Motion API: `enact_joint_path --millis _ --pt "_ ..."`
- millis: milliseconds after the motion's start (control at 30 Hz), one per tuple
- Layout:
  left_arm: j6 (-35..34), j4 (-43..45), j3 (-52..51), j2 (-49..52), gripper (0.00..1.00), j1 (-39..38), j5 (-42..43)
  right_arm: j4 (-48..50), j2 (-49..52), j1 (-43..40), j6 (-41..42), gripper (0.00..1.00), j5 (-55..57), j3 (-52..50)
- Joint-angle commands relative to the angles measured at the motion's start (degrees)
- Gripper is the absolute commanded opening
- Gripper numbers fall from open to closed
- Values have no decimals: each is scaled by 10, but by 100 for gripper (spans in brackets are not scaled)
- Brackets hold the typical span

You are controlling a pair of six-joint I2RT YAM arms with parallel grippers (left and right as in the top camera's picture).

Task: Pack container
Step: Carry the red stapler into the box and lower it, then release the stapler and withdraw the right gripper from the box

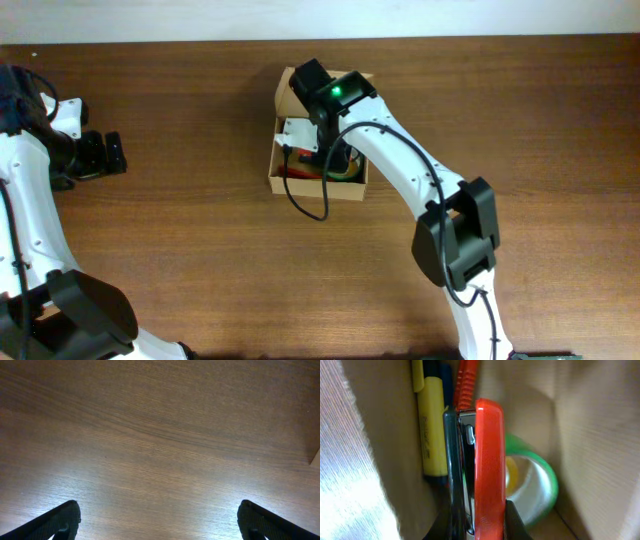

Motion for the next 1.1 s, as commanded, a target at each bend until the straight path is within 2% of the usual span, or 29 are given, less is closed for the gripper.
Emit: enact_joint_path --millis 0,333,400,433,733,1000,1067 --pt "9 1 0 -6 100 2 6 -2 19 3 -6 4 -25 3" --pt "9 1 0 -6 100 2 6 0 48 5 -6 4 -63 3" --pt "9 1 0 -6 100 2 6 2 49 5 -3 32 -63 3" --pt "9 1 0 -6 100 2 6 2 49 5 -3 36 -63 3" --pt "9 1 0 -6 100 2 6 10 37 5 31 44 -56 4" --pt "9 1 0 -6 100 2 6 30 -64 4 110 61 -15 4" --pt "9 1 0 -6 100 2 6 38 -98 4 130 63 -9 4"
